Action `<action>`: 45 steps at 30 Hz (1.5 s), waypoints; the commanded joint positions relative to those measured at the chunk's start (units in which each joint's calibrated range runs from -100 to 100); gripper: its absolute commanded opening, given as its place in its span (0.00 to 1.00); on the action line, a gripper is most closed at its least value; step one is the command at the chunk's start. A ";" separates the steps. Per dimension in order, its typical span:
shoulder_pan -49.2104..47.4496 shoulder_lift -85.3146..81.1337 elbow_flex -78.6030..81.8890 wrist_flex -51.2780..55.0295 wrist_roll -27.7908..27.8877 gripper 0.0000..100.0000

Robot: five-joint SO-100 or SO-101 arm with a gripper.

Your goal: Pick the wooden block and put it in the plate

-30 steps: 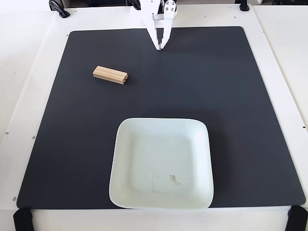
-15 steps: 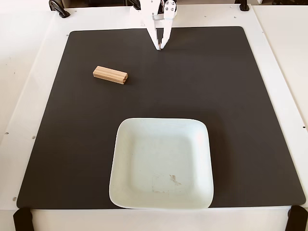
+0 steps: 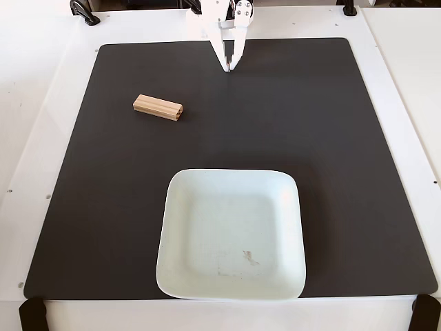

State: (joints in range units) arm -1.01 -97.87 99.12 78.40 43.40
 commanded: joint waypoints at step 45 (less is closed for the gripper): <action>-0.33 -0.09 0.25 0.30 0.17 0.01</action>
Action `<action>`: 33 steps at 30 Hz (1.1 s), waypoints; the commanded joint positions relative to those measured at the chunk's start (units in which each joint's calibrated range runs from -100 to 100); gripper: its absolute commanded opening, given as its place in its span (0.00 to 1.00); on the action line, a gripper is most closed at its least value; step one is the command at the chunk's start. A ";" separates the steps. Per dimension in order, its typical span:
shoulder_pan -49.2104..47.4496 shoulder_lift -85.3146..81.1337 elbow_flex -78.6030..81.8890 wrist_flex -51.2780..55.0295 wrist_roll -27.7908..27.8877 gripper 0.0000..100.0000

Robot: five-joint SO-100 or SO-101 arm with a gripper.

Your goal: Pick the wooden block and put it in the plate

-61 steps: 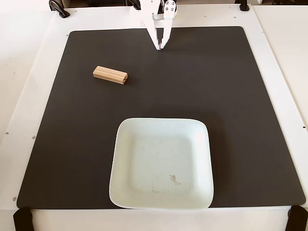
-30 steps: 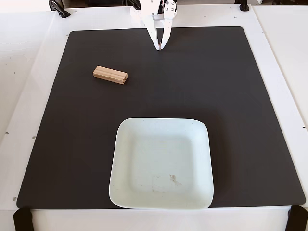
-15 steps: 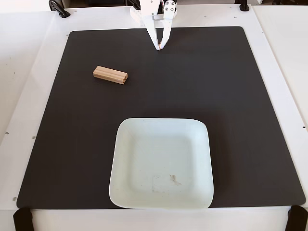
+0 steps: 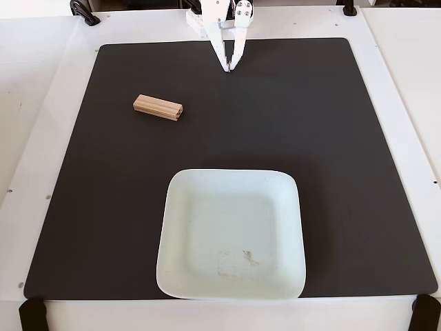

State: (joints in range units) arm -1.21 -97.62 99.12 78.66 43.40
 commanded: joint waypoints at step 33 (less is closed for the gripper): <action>9.05 29.74 -41.32 7.91 -12.22 0.01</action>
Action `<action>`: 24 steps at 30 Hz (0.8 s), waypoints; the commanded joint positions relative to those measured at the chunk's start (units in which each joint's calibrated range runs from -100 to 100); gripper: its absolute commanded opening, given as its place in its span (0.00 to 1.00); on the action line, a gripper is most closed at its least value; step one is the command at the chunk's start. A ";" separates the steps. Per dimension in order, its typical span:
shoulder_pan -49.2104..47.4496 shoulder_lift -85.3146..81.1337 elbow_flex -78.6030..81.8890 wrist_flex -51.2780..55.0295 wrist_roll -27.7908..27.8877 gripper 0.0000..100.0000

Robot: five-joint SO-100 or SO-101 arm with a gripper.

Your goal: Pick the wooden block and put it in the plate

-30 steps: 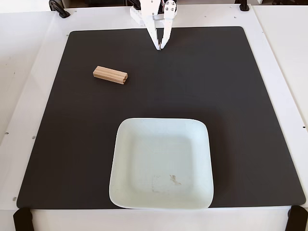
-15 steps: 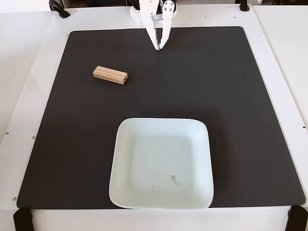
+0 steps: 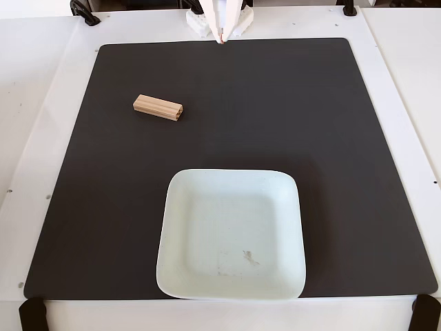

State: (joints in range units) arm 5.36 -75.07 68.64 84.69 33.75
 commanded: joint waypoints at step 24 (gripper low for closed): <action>33.16 78.89 -72.65 3.20 -20.62 0.02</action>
State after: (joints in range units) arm 38.00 0.72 -0.31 89.97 13.88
